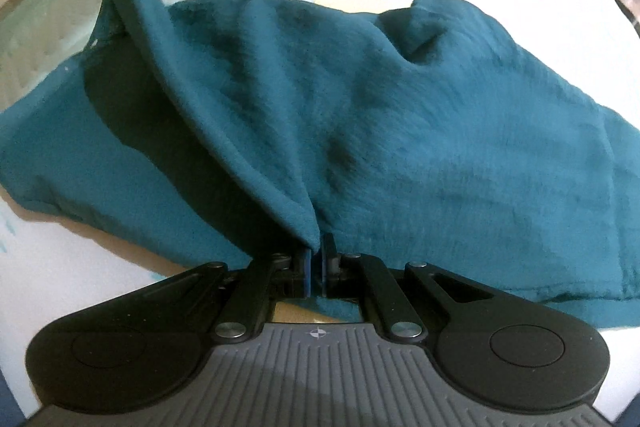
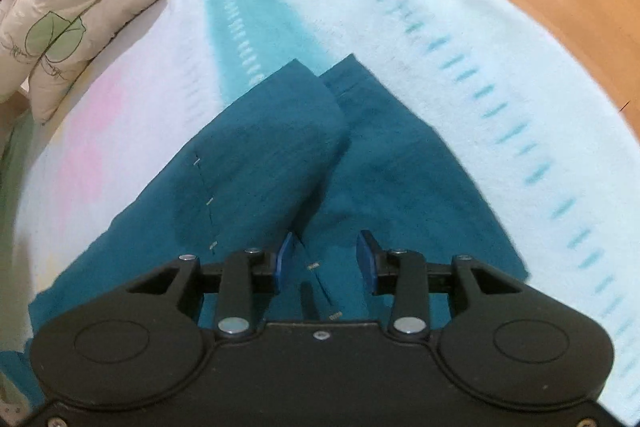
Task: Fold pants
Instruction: 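Lift the hems with both grippers and fold them over toward the waistband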
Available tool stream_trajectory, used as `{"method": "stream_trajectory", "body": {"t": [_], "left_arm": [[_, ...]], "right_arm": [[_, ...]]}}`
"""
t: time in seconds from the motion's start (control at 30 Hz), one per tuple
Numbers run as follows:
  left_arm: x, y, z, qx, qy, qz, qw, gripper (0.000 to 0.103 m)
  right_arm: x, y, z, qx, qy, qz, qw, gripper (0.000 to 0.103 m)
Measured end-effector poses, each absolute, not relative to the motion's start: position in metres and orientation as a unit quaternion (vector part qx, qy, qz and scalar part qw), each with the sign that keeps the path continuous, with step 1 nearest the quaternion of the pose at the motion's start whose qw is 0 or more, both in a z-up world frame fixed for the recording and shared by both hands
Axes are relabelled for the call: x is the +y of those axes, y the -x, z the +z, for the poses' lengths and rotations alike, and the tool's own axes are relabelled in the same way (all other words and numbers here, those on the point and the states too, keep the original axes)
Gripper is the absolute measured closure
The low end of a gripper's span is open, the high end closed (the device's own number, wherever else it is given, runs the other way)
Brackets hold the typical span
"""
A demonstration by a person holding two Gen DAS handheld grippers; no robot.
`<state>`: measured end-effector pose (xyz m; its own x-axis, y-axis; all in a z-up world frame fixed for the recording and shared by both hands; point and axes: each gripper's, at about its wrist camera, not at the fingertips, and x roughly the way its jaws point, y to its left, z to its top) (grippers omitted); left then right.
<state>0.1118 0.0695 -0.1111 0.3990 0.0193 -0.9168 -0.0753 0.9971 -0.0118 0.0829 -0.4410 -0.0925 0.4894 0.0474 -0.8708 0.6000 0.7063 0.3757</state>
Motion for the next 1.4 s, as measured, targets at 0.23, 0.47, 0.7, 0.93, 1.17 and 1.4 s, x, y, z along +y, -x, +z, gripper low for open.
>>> {"method": "stream_trajectory", "body": {"t": [0.23, 0.47, 0.7, 0.93, 1.17, 1.4], "left_arm": [[0.064, -0.116, -0.115, 0.550, 0.027, 0.030, 0.834, 0.099], [0.078, -0.111, -0.111, 0.557, 0.051, 0.017, 0.829, 0.099], [0.080, -0.107, -0.110, 0.559, 0.057, -0.003, 0.827, 0.099], [0.080, -0.112, -0.113, 0.560, 0.057, -0.007, 0.827, 0.098], [0.072, -0.111, -0.112, 0.559, 0.038, -0.003, 0.828, 0.098], [0.068, -0.110, -0.109, 0.560, 0.028, -0.001, 0.828, 0.098]], "right_arm": [[-0.432, -0.109, -0.114, 0.461, -0.375, -0.151, 0.790, 0.058], [-0.414, -0.114, -0.049, 0.455, -0.322, -0.153, 0.816, 0.095], [-0.417, -0.097, -0.025, 0.524, -0.178, -0.212, 0.806, 0.061], [-0.461, -0.067, -0.053, 0.486, -0.268, -0.209, 0.805, 0.062], [-0.475, -0.056, -0.074, 0.494, -0.287, -0.218, 0.792, 0.062], [-0.492, -0.090, -0.079, 0.476, -0.268, -0.199, 0.814, 0.061]]}}
